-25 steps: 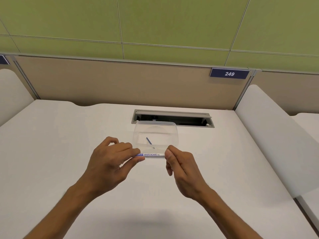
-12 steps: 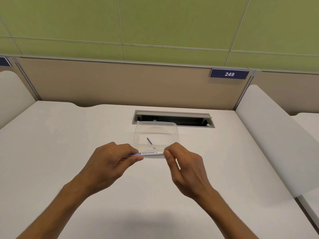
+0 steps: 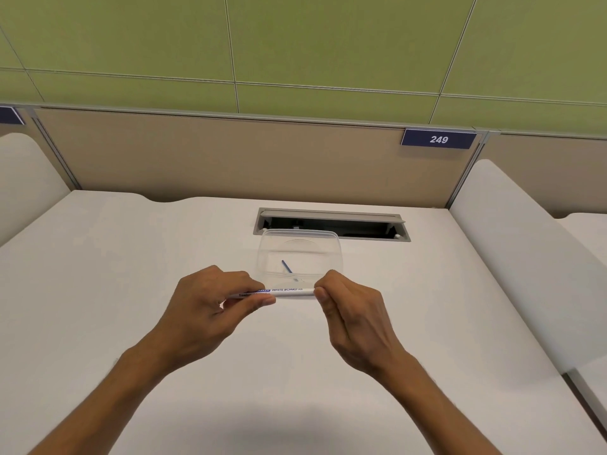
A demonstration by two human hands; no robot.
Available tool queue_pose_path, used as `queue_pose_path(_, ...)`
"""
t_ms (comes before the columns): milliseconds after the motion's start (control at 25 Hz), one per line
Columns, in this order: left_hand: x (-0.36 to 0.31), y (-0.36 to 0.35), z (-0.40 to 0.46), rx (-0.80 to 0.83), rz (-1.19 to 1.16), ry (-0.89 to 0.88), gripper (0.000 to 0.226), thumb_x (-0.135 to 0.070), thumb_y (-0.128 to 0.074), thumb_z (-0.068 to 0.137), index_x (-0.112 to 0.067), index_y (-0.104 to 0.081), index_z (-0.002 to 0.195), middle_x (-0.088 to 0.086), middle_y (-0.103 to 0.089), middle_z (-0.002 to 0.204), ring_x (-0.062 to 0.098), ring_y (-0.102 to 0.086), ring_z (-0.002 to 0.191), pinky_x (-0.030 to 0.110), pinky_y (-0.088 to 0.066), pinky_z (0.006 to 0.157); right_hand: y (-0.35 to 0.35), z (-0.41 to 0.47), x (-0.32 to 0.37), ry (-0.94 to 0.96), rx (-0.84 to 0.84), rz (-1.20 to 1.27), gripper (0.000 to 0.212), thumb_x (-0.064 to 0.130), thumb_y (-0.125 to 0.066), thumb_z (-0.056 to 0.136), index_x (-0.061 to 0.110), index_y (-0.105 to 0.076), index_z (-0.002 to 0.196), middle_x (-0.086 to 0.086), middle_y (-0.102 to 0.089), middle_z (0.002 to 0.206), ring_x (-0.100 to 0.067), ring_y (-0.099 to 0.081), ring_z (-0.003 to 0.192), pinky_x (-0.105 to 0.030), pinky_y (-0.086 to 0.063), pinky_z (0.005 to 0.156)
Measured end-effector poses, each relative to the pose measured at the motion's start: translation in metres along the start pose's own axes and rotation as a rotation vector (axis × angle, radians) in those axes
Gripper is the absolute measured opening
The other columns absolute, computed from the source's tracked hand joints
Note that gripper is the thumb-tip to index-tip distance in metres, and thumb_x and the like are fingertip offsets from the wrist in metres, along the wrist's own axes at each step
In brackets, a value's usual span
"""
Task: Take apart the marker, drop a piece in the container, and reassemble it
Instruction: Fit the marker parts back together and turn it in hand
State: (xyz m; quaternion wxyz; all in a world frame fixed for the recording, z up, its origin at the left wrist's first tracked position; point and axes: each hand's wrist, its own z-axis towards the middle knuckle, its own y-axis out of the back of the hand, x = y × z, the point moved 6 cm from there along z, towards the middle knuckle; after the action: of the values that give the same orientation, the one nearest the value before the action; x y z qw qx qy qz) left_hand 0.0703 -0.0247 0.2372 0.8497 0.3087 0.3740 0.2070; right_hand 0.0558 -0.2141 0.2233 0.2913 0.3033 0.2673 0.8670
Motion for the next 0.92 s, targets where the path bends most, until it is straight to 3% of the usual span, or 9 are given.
queue_pose_path(120,-0.009,0.004,0.002,-0.044,0.127,-0.104,0.024,-0.042,-0.059,0.087,-0.023,-0.072,0.080,-0.021,-0.048,0.061,0.012,-0.041,0.050,0.034,-0.041,0.052,-0.006,-0.001,-0.005,-0.114,0.068,0.102,0.028,0.026,-0.034,0.104,0.023,-0.035,0.076,0.008,-0.036,0.063,-0.015,-0.030,0.054,-0.033,-0.030,0.049)
queue_pose_path(200,-0.015,0.005,0.002,-0.062,0.328,-0.217,0.023,-0.036,-0.062,0.088,-0.017,-0.072,0.080,-0.013,-0.053,0.059,0.019,-0.042,0.047,0.031,-0.041,0.049,-0.013,-0.003,-0.012,-0.294,0.147,0.300,0.032,0.029,-0.034,0.103,0.023,-0.034,0.072,0.009,-0.037,0.058,-0.017,-0.034,0.052,-0.038,-0.033,0.050)
queue_pose_path(320,-0.019,0.002,-0.001,-0.064,0.544,-0.337,0.023,-0.033,-0.065,0.089,-0.013,-0.072,0.081,-0.001,-0.060,0.060,0.023,-0.047,0.048,0.029,-0.041,0.050,-0.027,-0.008,-0.018,-0.611,0.213,0.773,0.037,0.031,-0.037,0.099,0.016,-0.035,0.065,0.012,-0.032,0.055,-0.014,-0.029,0.052,-0.028,-0.033,0.049)
queue_pose_path(400,-0.019,0.002,0.000,-0.027,0.539,-0.347,0.024,-0.034,-0.062,0.090,-0.013,-0.071,0.082,-0.002,-0.061,0.062,0.024,-0.047,0.048,0.029,-0.041,0.050,-0.030,-0.010,-0.017,-0.664,0.196,0.806,0.038,0.033,-0.038,0.098,0.017,-0.035,0.064,0.013,-0.031,0.054,-0.013,-0.028,0.050,-0.033,-0.035,0.048)
queue_pose_path(520,-0.013,0.003,0.004,0.069,0.362,-0.192,0.033,-0.045,-0.050,0.092,-0.021,-0.071,0.083,-0.017,-0.054,0.062,0.017,-0.043,0.048,0.027,-0.038,0.048,-0.020,-0.009,-0.013,-0.470,0.130,0.424,0.038,0.038,-0.035,0.102,0.019,-0.038,0.069,0.006,-0.040,0.054,-0.022,-0.037,0.051,-0.048,-0.040,0.050)
queue_pose_path(640,0.000,0.002,0.003,0.108,0.149,0.006,0.033,-0.055,-0.045,0.089,-0.031,-0.067,0.080,-0.020,-0.050,0.058,0.009,-0.043,0.052,0.031,-0.040,0.049,-0.004,-0.002,-0.002,-0.150,0.021,0.010,0.032,0.033,-0.032,0.103,0.019,-0.046,0.078,0.007,-0.045,0.063,-0.017,-0.038,0.051,-0.036,-0.037,0.045)
queue_pose_path(800,0.005,-0.003,0.002,0.163,-0.097,0.099,0.026,-0.055,-0.051,0.087,-0.034,-0.064,0.077,-0.005,-0.048,0.055,0.012,-0.039,0.050,0.036,-0.036,0.050,0.010,0.003,0.008,0.075,-0.089,-0.098,0.043,0.027,-0.030,0.106,0.009,-0.056,0.078,-0.003,-0.053,0.067,-0.021,-0.040,0.050,-0.029,-0.029,0.046)
queue_pose_path(920,0.002,-0.004,0.002,0.169,-0.210,0.125,0.022,-0.053,-0.054,0.085,-0.037,-0.064,0.074,-0.008,-0.046,0.054,0.010,-0.038,0.050,0.029,-0.031,0.049,0.012,0.004,0.011,0.113,-0.136,-0.103,0.037,0.026,-0.030,0.106,0.012,-0.049,0.077,-0.004,-0.050,0.064,-0.020,-0.036,0.049,-0.027,-0.025,0.047)
